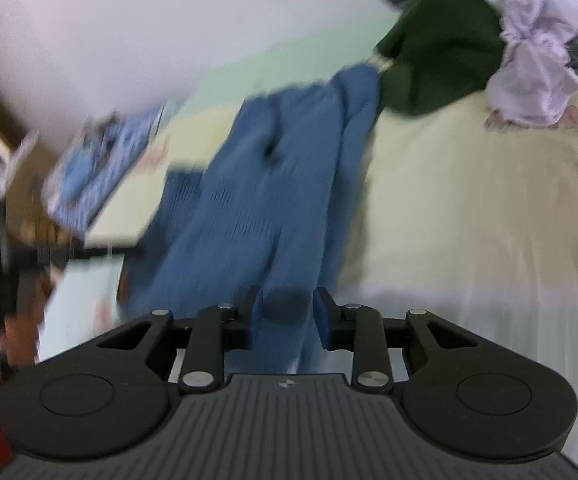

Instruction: Fold clothes

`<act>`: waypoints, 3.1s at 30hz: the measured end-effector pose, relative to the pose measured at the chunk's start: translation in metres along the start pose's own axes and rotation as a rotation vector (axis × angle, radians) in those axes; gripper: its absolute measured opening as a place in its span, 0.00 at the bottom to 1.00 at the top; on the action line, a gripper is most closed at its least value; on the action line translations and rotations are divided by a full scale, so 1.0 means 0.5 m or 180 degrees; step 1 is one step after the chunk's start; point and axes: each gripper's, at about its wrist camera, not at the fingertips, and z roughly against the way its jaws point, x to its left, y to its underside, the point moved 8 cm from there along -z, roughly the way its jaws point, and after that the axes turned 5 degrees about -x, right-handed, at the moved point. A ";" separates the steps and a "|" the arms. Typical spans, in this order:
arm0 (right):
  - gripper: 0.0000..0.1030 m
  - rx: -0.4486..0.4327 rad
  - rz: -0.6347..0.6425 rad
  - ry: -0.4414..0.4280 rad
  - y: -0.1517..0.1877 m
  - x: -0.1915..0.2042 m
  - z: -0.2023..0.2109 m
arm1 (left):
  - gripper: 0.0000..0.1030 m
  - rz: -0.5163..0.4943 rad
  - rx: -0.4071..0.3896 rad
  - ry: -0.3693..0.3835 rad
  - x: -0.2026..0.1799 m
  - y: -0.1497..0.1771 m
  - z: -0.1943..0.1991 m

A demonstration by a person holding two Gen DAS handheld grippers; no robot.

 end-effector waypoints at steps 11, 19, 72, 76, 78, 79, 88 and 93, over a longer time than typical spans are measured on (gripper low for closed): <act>0.06 0.0006 -0.0365 0.0142 0.032 -0.022 0.001 | 0.20 0.0145 0.0137 -0.0090 -0.003 0.046 -0.007; 0.07 0.0127 -0.0207 0.0225 0.056 -0.031 -0.025 | 0.23 0.0192 0.0099 -0.0129 0.002 0.054 -0.006; 0.30 -0.0705 0.0174 0.0672 -0.069 -0.030 -0.133 | 0.71 -0.0009 -0.0509 -0.0268 -0.039 -0.065 -0.109; 0.33 -0.0692 0.0121 0.0717 -0.071 -0.032 -0.135 | 0.72 -0.0089 -0.0424 -0.0216 -0.044 -0.073 -0.114; 0.36 -0.0706 0.0195 0.0782 -0.071 -0.028 -0.135 | 0.81 -0.0119 -0.0364 -0.0238 -0.040 -0.082 -0.120; 0.39 -0.0715 0.0215 0.0825 -0.070 -0.027 -0.134 | 0.85 -0.0155 -0.0323 -0.0259 -0.037 -0.082 -0.126; 0.46 -0.0897 0.0227 0.1188 -0.063 -0.003 -0.125 | 0.99 -0.0195 -0.0260 -0.0077 -0.020 -0.058 -0.151; 0.50 -0.1077 0.0169 0.1313 -0.057 -0.006 -0.124 | 0.99 -0.0099 -0.0292 0.0119 -0.012 -0.051 -0.148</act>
